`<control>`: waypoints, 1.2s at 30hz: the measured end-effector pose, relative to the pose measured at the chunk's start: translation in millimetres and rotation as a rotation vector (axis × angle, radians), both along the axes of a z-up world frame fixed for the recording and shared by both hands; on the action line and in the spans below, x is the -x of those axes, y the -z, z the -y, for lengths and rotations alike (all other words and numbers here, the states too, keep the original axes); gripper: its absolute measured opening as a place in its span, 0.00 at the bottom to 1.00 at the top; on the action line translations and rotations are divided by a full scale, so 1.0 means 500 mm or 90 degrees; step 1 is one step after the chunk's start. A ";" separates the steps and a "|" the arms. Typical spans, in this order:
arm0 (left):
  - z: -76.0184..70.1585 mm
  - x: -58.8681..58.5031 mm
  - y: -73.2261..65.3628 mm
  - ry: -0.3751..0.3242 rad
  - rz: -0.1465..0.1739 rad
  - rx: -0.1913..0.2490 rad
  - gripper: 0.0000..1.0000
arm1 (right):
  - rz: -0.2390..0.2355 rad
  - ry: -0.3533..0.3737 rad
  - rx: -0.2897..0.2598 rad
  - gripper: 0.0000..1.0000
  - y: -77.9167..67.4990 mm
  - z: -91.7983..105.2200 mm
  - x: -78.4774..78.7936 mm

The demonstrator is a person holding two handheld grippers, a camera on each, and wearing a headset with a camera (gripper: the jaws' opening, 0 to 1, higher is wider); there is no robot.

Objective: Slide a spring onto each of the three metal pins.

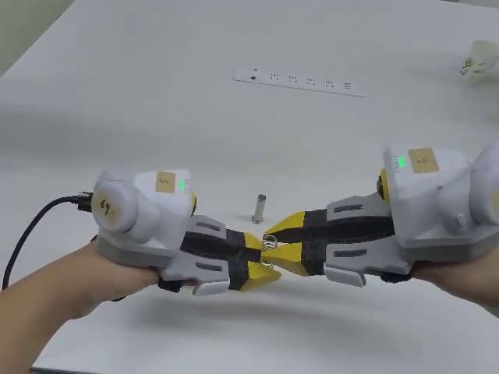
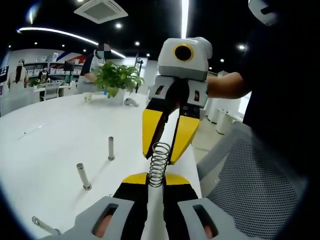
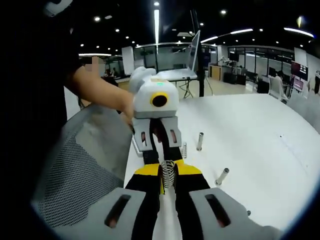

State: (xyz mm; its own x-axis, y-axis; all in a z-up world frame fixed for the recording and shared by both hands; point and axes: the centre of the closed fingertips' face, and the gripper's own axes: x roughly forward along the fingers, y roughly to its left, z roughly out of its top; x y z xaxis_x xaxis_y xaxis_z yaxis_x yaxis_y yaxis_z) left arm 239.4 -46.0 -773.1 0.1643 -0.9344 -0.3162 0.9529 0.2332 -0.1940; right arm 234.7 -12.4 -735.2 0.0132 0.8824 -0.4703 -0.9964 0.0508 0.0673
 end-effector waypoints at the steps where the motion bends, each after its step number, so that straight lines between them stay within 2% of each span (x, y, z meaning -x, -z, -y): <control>1: -0.001 0.000 -0.001 -0.001 0.001 0.000 0.02 | 0.002 -0.001 -0.006 0.07 -0.001 -0.001 0.001; 8: -0.009 -0.002 -0.010 -0.009 0.000 0.013 0.02 | 0.045 -0.026 -0.063 0.07 -0.013 -0.004 0.003; 13: -0.014 -0.006 -0.019 -0.016 -0.001 0.025 0.02 | 0.035 -0.017 -0.108 0.07 -0.024 -0.005 -0.003; 15: -0.016 -0.009 -0.022 -0.019 0.002 0.029 0.02 | 0.038 -0.015 -0.120 0.07 -0.026 -0.005 -0.006; 18: -0.017 -0.010 -0.023 -0.019 0.001 0.030 0.02 | 0.025 -0.006 -0.136 0.07 -0.028 -0.008 -0.007; 36: -0.018 -0.011 -0.022 -0.033 -0.008 0.033 0.04 | 0.056 -0.020 -0.108 0.07 -0.031 -0.011 0.000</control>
State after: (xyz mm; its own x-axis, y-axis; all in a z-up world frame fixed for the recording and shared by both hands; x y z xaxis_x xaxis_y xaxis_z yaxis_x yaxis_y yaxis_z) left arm 245.0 -37.0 -762.1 0.2099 -0.9398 -0.2698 0.9370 0.2722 -0.2192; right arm 234.7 -6.8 -720.0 0.0187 0.9494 -0.3135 -0.9998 0.0148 -0.0147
